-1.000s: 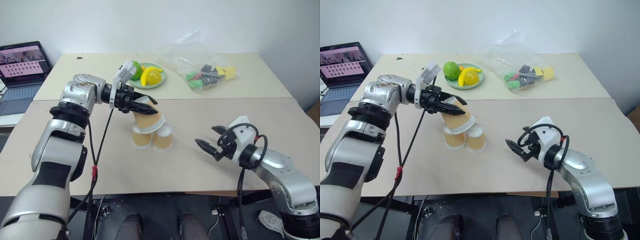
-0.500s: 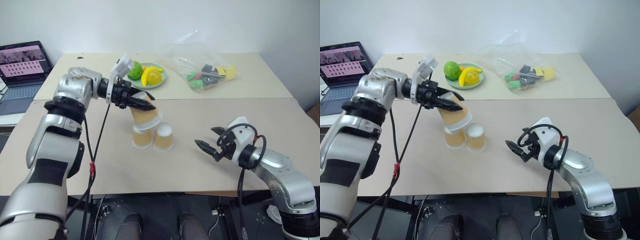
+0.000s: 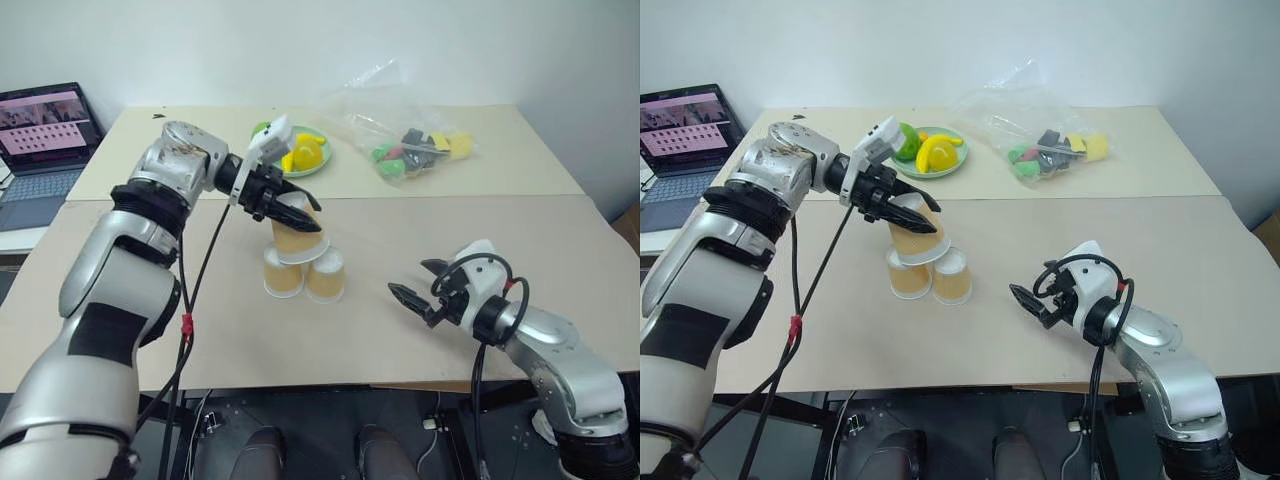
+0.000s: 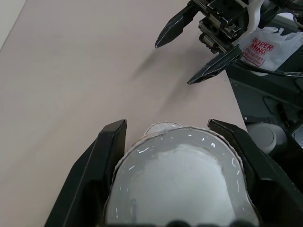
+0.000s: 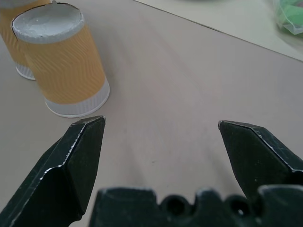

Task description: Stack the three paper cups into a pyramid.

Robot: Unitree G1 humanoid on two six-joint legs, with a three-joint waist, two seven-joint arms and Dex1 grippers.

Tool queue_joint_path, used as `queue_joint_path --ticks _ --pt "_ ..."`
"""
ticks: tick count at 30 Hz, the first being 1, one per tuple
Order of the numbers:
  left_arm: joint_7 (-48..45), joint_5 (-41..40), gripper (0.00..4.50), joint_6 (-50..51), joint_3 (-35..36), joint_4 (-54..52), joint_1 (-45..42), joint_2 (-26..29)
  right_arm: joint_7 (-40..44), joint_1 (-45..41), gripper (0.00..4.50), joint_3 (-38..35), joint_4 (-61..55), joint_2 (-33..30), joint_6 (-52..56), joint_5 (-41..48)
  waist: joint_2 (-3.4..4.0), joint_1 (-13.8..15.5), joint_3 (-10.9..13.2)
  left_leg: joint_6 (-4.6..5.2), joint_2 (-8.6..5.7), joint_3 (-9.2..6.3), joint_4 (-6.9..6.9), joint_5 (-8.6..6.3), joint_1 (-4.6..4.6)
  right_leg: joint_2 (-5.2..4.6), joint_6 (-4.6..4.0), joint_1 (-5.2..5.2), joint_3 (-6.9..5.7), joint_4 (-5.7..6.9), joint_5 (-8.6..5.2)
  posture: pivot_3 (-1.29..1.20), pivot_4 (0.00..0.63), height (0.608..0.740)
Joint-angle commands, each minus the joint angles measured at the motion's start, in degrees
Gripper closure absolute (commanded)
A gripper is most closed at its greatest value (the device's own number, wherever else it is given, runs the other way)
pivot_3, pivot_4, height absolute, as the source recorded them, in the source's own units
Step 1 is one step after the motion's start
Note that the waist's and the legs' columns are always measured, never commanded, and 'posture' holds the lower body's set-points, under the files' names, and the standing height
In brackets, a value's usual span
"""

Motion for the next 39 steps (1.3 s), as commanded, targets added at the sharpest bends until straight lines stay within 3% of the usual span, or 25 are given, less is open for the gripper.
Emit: queue_joint_path --ticks 1,25,39 --pt "-0.4 -1.0 2.13 -2.3 -1.0 1.4 -2.8 -0.3 -0.8 0.0 0.0 -1.8 -2.8 0.2 -1.1 0.3 0.0 0.0 0.0 0.0 0.0 0.0 0.0 0.0 0.0 0.0 0.0 0.0 0.01 0.01 0.0 0.0 0.15 0.74" --pt "-0.4 -5.0 2.13 -5.3 -5.9 0.8 -3.8 0.4 -1.3 -0.2 0.0 -1.2 -2.6 0.2 -1.1 0.4 0.0 0.0 0.0 0.01 0.0 -0.01 0.0 -0.01 0.0 0.01 0.01 0.0 0.01 -0.01 -0.01 0.0 0.15 0.74" --pt "-0.4 -9.2 2.13 -7.3 -12.2 -3.5 -3.4 3.4 -1.0 -1.1 0.0 -1.3 -1.8 0.1 -1.0 0.5 0.0 0.0 0.0 0.01 0.01 -0.01 0.0 0.0 0.0 0.01 0.01 0.0 0.01 0.0 -0.01 0.0 0.15 0.74"
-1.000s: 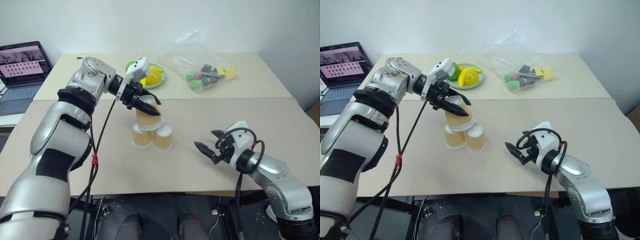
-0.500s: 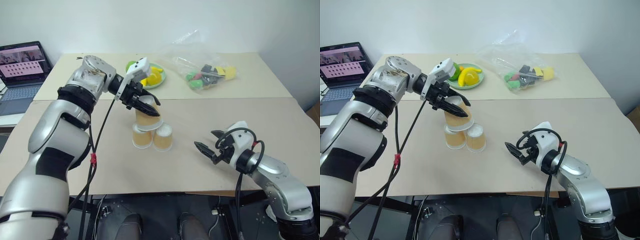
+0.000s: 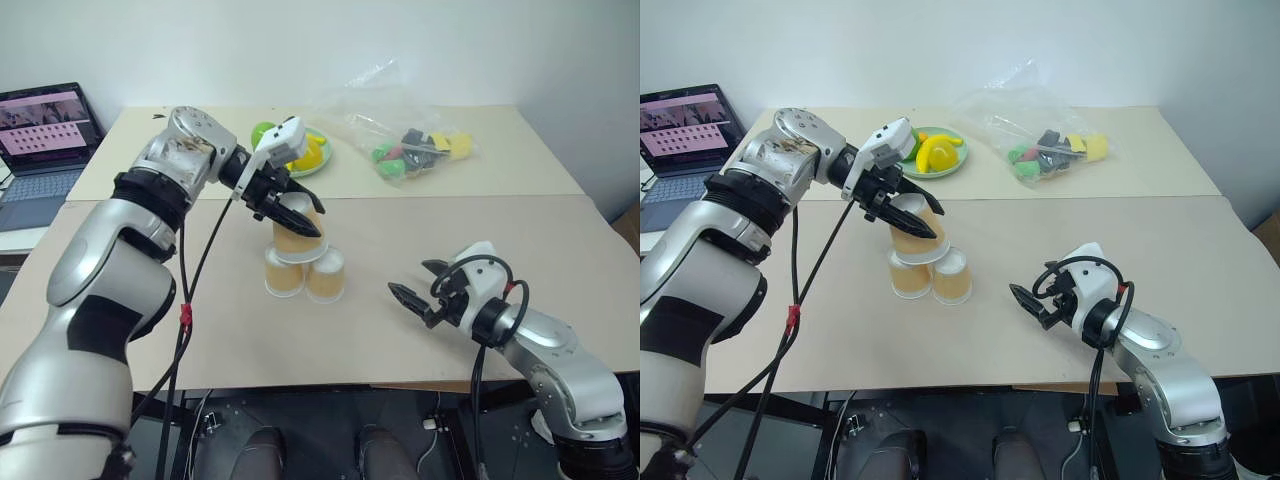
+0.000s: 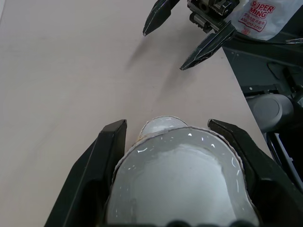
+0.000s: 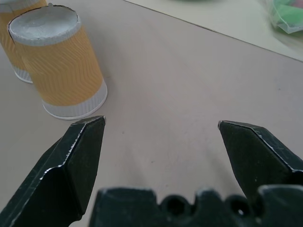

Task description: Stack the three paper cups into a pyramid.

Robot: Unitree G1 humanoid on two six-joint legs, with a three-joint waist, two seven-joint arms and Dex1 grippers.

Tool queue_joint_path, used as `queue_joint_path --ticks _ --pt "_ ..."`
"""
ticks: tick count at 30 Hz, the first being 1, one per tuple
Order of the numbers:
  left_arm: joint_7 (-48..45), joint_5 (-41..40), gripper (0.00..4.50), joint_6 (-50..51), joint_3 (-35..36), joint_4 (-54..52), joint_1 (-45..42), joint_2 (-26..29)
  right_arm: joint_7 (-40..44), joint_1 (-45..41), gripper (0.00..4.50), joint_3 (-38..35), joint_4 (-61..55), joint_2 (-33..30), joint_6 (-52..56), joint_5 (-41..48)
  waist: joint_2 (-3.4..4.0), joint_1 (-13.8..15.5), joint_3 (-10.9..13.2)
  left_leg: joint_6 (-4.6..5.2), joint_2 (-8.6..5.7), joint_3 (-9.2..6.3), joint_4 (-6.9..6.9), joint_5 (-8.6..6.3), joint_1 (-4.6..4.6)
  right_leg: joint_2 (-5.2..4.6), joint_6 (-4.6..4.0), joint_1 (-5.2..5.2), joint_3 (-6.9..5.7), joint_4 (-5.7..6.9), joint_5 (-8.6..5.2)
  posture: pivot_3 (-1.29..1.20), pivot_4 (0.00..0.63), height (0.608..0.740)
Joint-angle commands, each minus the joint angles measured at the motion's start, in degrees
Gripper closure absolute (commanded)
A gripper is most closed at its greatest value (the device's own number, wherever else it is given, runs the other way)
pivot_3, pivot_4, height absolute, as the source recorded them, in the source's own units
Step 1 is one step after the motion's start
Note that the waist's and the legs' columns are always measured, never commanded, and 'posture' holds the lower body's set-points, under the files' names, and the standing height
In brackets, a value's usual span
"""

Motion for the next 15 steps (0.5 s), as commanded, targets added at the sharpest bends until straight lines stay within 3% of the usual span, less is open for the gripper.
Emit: queue_joint_path --ticks 1,10,12,13,15 --pt "-0.3 -1.9 2.13 -1.2 -0.7 -1.5 -1.5 1.2 0.1 -0.9 0.0 -1.2 -1.5 -0.3 -1.0 0.2 0.0 0.0 0.0 0.0 0.0 0.0 0.0 0.0 0.0 0.0 0.0 0.0 0.0 0.0 0.0 0.0 0.15 0.74" --pt "-0.3 -2.8 2.13 -2.0 -1.7 -1.6 -1.5 1.6 0.3 -0.9 0.0 -0.9 -1.3 -0.4 -1.3 0.0 0.0 0.0 0.0 0.0 0.0 0.0 0.0 0.0 0.0 0.0 0.0 0.0 0.0 0.0 0.0 0.0 0.15 0.74" --pt "-0.3 -2.9 1.16 -2.1 -1.8 -1.4 -1.5 1.5 0.3 -1.0 0.0 -0.9 -1.2 -0.3 -1.4 -0.1 0.0 0.0 0.0 0.0 0.0 0.0 0.01 0.0 0.0 0.0 0.0 0.0 0.0 0.0 0.0 0.0 0.15 0.74" --pt "-0.3 -2.9 1.04 -2.2 -1.7 -1.3 -1.6 1.5 0.3 -1.0 0.0 -0.8 -1.2 -0.2 -1.4 -0.1 0.0 0.0 0.0 0.0 0.0 0.0 0.01 0.0 0.0 0.0 0.0 0.0 0.0 0.0 0.0 0.0 0.15 0.74" --pt "-0.3 -2.6 0.21 -2.6 -1.2 -1.0 -1.7 1.3 0.3 -0.8 0.0 -0.8 -1.3 -0.2 -1.5 -0.1 0.0 0.0 0.0 0.0 0.0 0.0 0.0 0.0 0.0 0.0 0.0 0.0 0.0 0.0 0.0 0.0 0.15 0.74"
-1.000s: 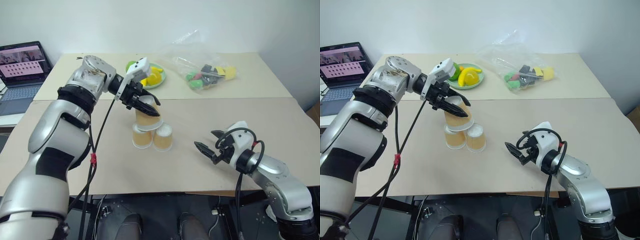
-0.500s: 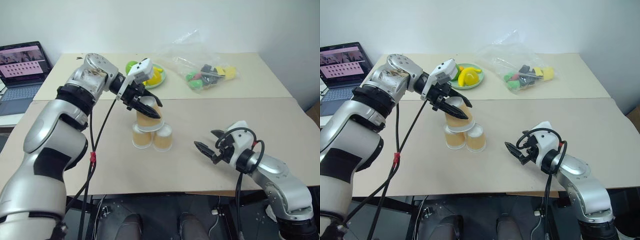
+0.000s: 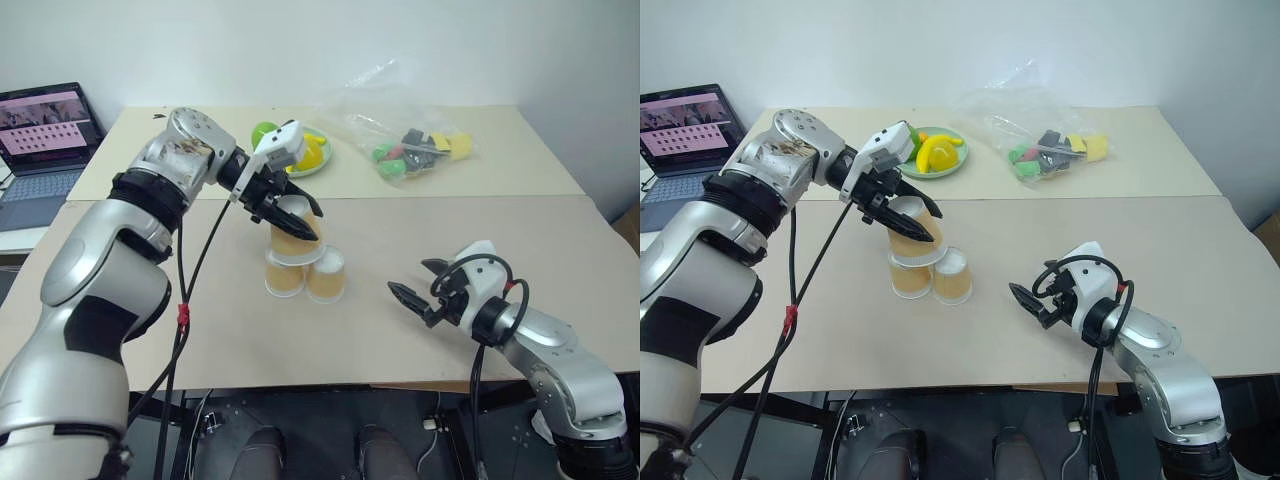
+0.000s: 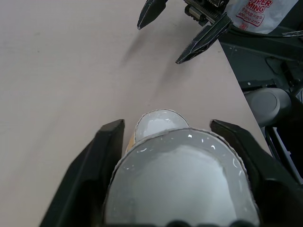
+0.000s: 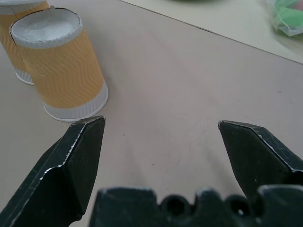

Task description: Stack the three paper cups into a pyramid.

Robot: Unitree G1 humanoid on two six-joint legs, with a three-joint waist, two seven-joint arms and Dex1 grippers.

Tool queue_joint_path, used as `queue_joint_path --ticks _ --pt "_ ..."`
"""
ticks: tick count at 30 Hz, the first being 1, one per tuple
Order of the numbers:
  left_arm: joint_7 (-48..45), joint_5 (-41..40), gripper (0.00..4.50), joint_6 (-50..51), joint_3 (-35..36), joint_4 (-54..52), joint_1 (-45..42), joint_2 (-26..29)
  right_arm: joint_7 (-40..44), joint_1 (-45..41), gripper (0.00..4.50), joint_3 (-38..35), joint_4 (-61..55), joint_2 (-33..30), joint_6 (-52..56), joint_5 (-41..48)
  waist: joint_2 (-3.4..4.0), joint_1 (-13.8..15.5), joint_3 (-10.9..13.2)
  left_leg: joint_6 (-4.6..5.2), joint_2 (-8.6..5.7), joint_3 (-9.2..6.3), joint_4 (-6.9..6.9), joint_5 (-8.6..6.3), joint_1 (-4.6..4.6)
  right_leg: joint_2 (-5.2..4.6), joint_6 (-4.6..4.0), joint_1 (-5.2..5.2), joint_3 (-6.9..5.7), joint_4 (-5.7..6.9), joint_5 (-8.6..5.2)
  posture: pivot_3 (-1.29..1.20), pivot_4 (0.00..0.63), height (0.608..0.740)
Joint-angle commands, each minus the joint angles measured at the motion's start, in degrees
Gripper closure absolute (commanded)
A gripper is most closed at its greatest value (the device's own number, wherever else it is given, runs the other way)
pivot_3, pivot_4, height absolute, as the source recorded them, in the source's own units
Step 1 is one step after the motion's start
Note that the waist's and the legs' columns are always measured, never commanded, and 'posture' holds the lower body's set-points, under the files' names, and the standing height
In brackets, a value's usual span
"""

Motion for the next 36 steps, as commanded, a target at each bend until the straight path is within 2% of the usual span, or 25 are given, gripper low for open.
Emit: queue_joint_path --ticks 1,29,32,36 --pt "-0.3 -0.6 0.02 -1.1 1.3 -0.4 -1.9 0.5 0.1 -0.7 0.0 -0.8 -1.4 -0.1 -1.5 0.0 0.0 0.0 0.0 0.0 0.0 0.0 0.0 0.0 0.0 0.0 0.0 0.0 0.0 0.0 0.0 0.0 0.15 0.74" --pt "-0.3 1.0 0.02 1.6 7.9 1.9 -4.5 1.3 1.8 -2.1 0.0 0.7 1.5 0.0 -3.1 -0.4 0.0 0.0 0.0 0.0 0.0 0.0 0.01 0.0 0.0 0.0 0.01 0.0 0.0 0.0 -0.01 0.0 0.15 0.74" --pt "-0.3 2.1 0.02 1.5 12.3 4.8 -5.7 0.2 2.2 -2.7 0.0 1.1 1.8 -0.1 -3.0 -0.5 0.0 0.0 0.0 0.0 0.0 0.0 0.01 0.0 0.0 0.0 0.01 0.0 0.0 0.0 -0.01 0.0 0.15 0.74" --pt "0.4 3.2 0.02 3.4 23.5 9.7 -8.0 0.2 2.8 -3.2 0.0 1.3 2.1 -0.4 -2.8 -0.5 0.0 -0.1 0.0 0.0 0.0 0.0 0.02 0.0 -0.01 0.0 0.01 -0.01 -0.01 0.01 -0.01 0.0 0.15 0.74"
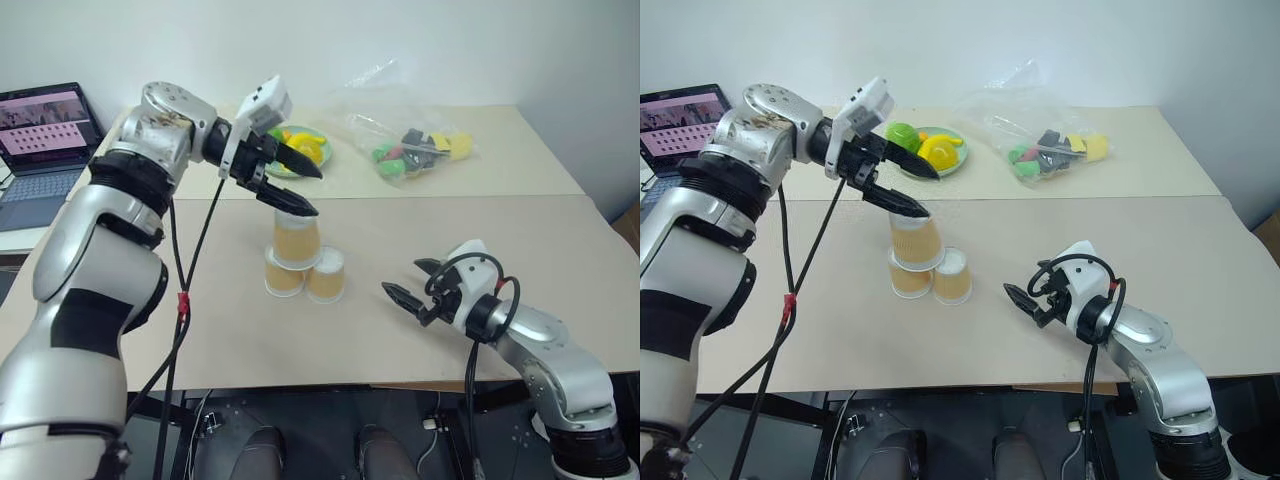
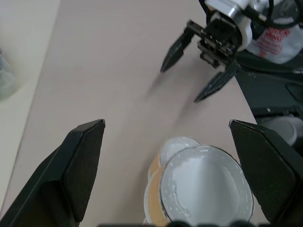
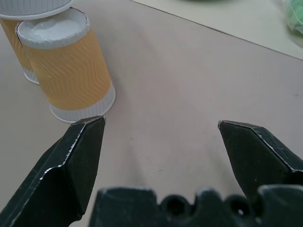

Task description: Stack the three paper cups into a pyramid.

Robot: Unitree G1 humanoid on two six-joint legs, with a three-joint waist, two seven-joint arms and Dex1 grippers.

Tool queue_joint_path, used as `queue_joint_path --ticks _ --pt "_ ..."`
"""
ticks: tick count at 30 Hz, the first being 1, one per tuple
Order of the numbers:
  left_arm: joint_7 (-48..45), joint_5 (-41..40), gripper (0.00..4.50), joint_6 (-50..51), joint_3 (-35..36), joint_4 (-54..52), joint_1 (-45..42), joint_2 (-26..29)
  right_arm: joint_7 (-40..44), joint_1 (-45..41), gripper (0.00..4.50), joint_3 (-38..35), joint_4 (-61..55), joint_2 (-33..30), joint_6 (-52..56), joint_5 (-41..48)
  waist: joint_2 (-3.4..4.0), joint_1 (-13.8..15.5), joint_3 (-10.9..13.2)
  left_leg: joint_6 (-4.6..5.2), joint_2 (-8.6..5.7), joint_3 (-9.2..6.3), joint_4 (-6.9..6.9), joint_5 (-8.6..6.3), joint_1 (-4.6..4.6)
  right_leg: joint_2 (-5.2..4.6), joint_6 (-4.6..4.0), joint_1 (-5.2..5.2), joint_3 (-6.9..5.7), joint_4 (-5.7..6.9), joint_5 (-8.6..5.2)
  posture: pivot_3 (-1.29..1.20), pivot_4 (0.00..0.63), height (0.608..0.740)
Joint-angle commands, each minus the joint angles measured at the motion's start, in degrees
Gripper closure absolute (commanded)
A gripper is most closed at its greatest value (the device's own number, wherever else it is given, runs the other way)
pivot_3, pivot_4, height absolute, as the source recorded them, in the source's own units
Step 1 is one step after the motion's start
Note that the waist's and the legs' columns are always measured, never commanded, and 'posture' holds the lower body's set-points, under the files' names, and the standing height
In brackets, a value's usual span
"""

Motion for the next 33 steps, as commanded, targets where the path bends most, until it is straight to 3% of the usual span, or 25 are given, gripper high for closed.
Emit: queue_joint_path --ticks 1,5,8,10,15,19,25,33 --pt "1.0 0.3 0.02 2.5 11.9 2.6 -4.0 2.0 0.9 -1.0 0.0 -0.7 -0.7 -1.0 -1.3 -0.2 0.0 -0.1 0.0 0.0 0.0 0.01 0.0 0.0 -0.01 0.0 0.0 -0.01 0.0 -0.01 0.0 0.0 0.15 0.74" --pt "4.3 0.5 0.02 7.0 20.9 -1.0 -1.4 5.6 2.1 -1.0 0.0 -1.4 -0.6 -2.4 -0.9 0.3 0.0 -0.3 0.0 0.02 0.02 0.01 -0.01 -0.01 0.01 0.01 0.07 -0.03 0.01 0.02 -0.04 0.0 0.15 0.74" --pt "16.1 -2.1 0.02 11.1 30.7 -8.0 5.4 10.2 3.3 -1.3 0.0 -2.2 0.0 -3.9 -0.9 0.5 0.04 -0.3 0.0 0.01 0.02 0.0 0.0 -0.01 0.03 0.0 0.07 -0.03 0.01 0.04 -0.04 0.0 0.15 0.74" --pt "29.4 -2.1 0.02 10.9 38.2 -16.2 14.2 11.6 2.8 -2.2 0.0 -2.5 1.8 -4.6 -1.2 -0.6 0.06 -0.6 0.0 0.02 0.04 0.04 -0.01 -0.01 0.11 -0.02 0.07 -0.02 0.08 0.09 -0.04 0.0 0.15 0.74" --pt "59.0 -2.0 0.02 16.3 54.8 -42.5 41.8 7.3 -4.6 -9.7 0.0 -3.3 13.2 -4.4 -3.0 -7.5 0.06 -0.3 -0.1 0.0 0.08 0.06 0.0 0.0 0.36 -0.04 0.03 0.12 0.14 0.21 -0.02 0.0 0.15 0.74" --pt "72.2 -0.3 0.02 17.2 61.5 -53.9 55.3 1.7 -8.6 -14.8 0.0 -3.4 20.6 -3.6 -5.9 -11.6 -0.09 0.5 -0.1 -0.01 0.04 0.0 0.04 0.0 0.13 -0.07 0.0 -0.01 0.07 0.21 0.01 0.0 0.15 0.74" --pt "85.0 5.8 0.02 8.1 67.9 -54.9 67.4 -5.3 -12.4 -20.1 0.0 -3.1 29.7 0.1 -10.4 -14.4 -0.14 0.9 -0.2 -0.03 -0.03 0.04 0.02 0.01 0.09 -0.15 -0.05 -0.04 0.06 0.16 0.03 0.0 0.15 0.74" --pt "91.4 8.6 0.02 -1.4 70.9 -50.3 69.9 -9.0 -12.2 -21.2 0.0 -2.8 36.7 2.8 -15.0 -15.8 -0.19 1.2 -0.2 -0.04 -0.03 0.11 -0.02 0.01 0.24 -0.16 -0.13 0.09 0.07 0.08 0.09 0.0 0.15 0.74"
